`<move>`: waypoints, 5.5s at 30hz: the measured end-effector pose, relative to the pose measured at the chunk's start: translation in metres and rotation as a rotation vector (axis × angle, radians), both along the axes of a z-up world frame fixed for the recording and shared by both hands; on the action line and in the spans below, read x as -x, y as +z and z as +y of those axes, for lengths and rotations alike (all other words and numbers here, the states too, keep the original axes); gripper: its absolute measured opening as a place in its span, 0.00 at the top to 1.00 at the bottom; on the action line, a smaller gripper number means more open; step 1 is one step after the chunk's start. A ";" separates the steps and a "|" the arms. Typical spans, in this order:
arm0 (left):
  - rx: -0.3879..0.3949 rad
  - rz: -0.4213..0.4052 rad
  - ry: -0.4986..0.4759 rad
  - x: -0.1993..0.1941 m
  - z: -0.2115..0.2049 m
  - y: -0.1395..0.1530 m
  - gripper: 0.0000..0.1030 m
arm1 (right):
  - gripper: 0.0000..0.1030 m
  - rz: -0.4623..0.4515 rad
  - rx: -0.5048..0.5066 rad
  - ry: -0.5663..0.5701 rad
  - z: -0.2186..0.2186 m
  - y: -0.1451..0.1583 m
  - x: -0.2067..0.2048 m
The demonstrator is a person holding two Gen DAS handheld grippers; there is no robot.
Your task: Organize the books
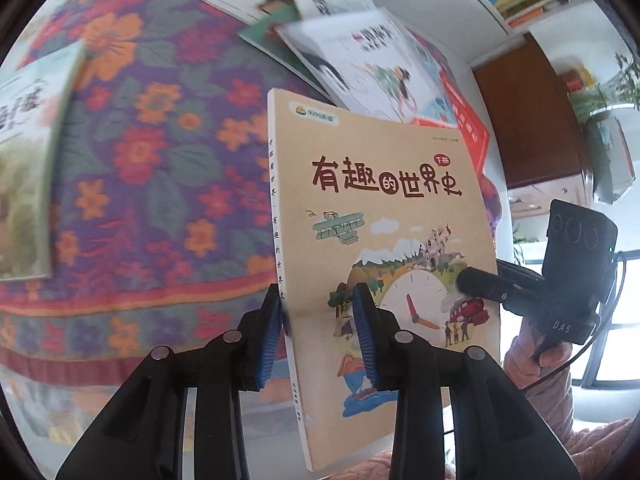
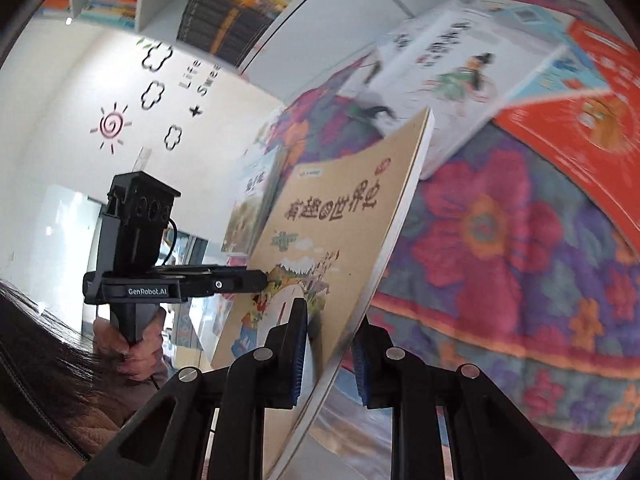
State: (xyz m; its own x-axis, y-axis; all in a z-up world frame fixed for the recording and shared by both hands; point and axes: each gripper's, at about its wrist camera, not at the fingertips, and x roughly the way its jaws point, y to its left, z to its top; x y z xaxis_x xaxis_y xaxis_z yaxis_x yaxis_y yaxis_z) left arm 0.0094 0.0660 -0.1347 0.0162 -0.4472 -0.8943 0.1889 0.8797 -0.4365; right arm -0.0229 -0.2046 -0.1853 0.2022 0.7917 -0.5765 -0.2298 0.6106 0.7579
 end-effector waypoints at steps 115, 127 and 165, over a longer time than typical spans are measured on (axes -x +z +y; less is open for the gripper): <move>-0.136 -0.167 0.410 -0.095 0.311 -0.015 0.66 | 0.57 0.076 -0.030 -0.260 0.270 -0.014 -0.117; -0.132 -0.154 0.304 -0.084 0.223 -0.016 0.64 | 0.47 0.173 -0.385 -0.476 0.205 -0.013 -0.066; -0.132 -0.283 0.025 -0.213 -0.096 -0.047 0.63 | 0.24 0.223 0.009 -0.722 -0.059 -0.046 -0.077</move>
State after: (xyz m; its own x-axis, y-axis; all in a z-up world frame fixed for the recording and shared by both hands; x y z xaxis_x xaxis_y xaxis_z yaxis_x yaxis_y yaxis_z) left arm 0.2223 -0.0305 -0.1820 0.2826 -0.3241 -0.9028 0.2646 0.9310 -0.2514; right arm 0.0544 -0.2639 -0.2308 0.5465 0.5019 -0.6704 0.3877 0.5579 0.7338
